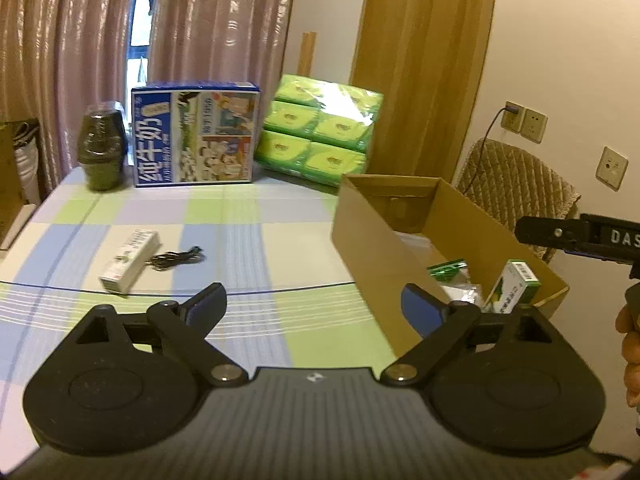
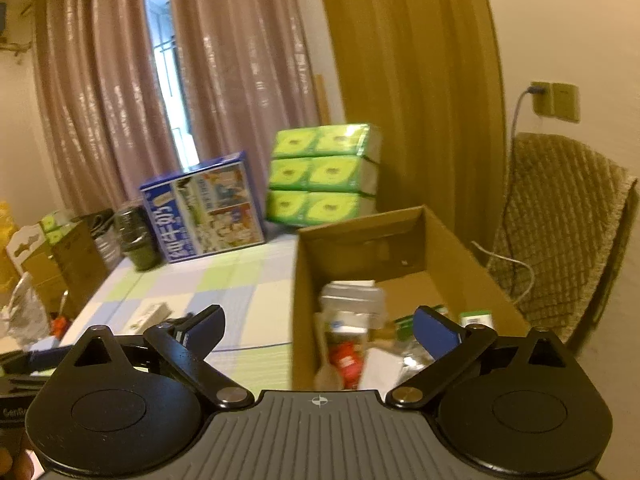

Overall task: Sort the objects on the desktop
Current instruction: 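Move both tools back over the table toward the medicine box and cable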

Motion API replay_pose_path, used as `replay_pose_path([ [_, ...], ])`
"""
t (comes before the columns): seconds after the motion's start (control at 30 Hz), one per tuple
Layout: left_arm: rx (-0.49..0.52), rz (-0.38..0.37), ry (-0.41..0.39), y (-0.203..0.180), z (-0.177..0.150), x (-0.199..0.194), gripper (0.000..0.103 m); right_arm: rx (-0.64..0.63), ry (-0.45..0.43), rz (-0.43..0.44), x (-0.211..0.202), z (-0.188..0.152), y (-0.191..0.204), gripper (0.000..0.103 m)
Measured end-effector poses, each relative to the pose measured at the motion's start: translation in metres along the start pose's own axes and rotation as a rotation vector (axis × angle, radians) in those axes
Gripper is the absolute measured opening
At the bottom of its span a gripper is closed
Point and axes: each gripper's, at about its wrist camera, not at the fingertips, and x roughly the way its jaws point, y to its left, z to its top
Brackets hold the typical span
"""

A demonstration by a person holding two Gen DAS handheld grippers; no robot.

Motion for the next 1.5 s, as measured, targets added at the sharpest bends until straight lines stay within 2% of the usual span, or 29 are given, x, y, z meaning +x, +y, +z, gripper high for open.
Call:
replay_pose_path([
  [0.3,0.03,0.063,0.011,0.041,-0.003,-0.022,0.102,-0.078,0.019,0.073,0.005,-0.009,0.044,0.099],
  [0.83,0.002,0.153,0.042,0.104,-0.015,-0.033,0.102,-0.201,0.07,0.156,0.031,-0.03,0.104,0.099],
  [1.17,-0.008,0.186,0.076,0.137,-0.025,-0.018,0.102,-0.29,0.102,0.189,0.062,-0.04,0.128,0.1],
  [1.5,-0.017,0.222,0.101,0.172,-0.026,0.016,0.102,-0.37,0.159,0.23,0.115,-0.053,0.151,0.1],
])
